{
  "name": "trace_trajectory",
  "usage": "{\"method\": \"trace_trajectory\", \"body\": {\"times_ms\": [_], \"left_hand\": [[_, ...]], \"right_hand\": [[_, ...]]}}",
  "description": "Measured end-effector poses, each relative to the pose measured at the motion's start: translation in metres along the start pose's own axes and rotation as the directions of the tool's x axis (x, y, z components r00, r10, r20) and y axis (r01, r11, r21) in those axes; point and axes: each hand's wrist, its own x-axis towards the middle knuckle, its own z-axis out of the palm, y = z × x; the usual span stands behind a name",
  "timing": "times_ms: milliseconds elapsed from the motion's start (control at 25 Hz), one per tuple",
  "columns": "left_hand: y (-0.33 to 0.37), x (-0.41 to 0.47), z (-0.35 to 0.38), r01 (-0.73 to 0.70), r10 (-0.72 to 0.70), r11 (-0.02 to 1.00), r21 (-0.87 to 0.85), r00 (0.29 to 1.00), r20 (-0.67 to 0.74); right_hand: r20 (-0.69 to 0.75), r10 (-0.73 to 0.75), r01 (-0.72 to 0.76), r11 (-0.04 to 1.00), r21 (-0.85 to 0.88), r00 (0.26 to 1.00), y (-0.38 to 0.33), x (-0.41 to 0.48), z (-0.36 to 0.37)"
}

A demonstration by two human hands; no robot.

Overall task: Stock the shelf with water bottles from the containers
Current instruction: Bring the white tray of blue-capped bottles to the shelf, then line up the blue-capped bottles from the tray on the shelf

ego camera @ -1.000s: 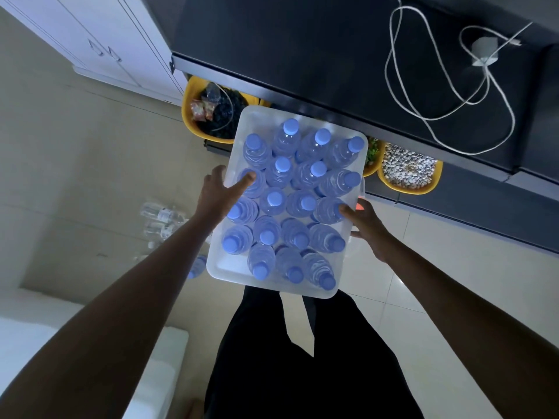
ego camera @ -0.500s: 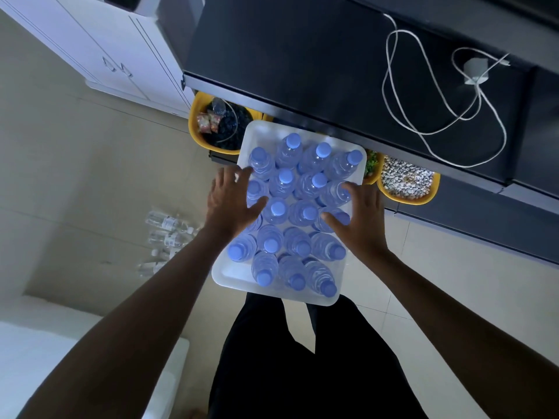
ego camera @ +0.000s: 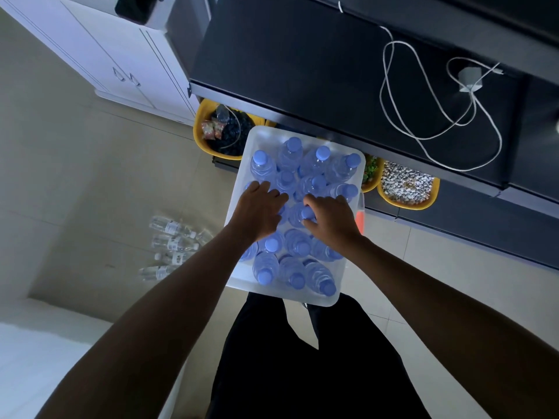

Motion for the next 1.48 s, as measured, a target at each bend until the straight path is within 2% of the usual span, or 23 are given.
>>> {"method": "trace_trajectory", "body": {"times_ms": [200,360,440,600,800,920,1080,1320,1480], "left_hand": [[0.013,-0.013,-0.010,0.151,-0.153,0.983,-0.102,0.988,-0.006],[0.028,-0.019,-0.034,0.274,-0.287,0.942,-0.193,0.957,-0.040],[0.036,-0.024,-0.052,0.307,-0.337,0.918,-0.252,0.938,-0.086],[0.052,-0.034,-0.093,0.311,-0.373,0.904,-0.292,0.909,-0.185],[0.070,-0.040,-0.151,0.352,-0.453,0.860,-0.369,0.860,-0.234],[0.084,-0.040,-0.205,0.317,-0.478,0.833,-0.454,0.825,-0.300],[0.101,-0.034,-0.280,0.242,-0.502,0.794,-0.557,0.777,-0.378],[0.106,-0.006,-0.388,0.133,-0.545,0.763,-0.633,0.660,-0.518],[0.089,0.027,-0.434,0.119,-0.576,0.736,-0.666,0.626,-0.525]], "right_hand": [[-0.046,0.022,-0.016,0.991,0.134,0.999,-0.005,-0.012,-0.013],[-0.139,0.031,0.003,0.972,0.235,0.990,-0.009,-0.026,-0.039],[-0.206,-0.001,0.050,0.971,0.235,0.979,-0.009,-0.036,-0.055],[-0.302,-0.167,0.224,0.960,0.165,0.939,-0.012,-0.048,-0.094],[-0.389,-0.175,0.295,0.915,0.274,0.904,-0.022,-0.058,-0.156],[-0.428,-0.182,0.343,0.877,0.338,0.885,-0.028,-0.061,-0.207],[-0.490,-0.210,0.408,0.847,0.340,0.846,-0.034,-0.064,-0.286],[-0.613,-0.270,0.526,0.802,0.283,0.742,-0.036,-0.044,-0.404],[-0.538,-0.328,0.491,0.851,0.189,0.776,-0.030,-0.009,-0.462]]}}
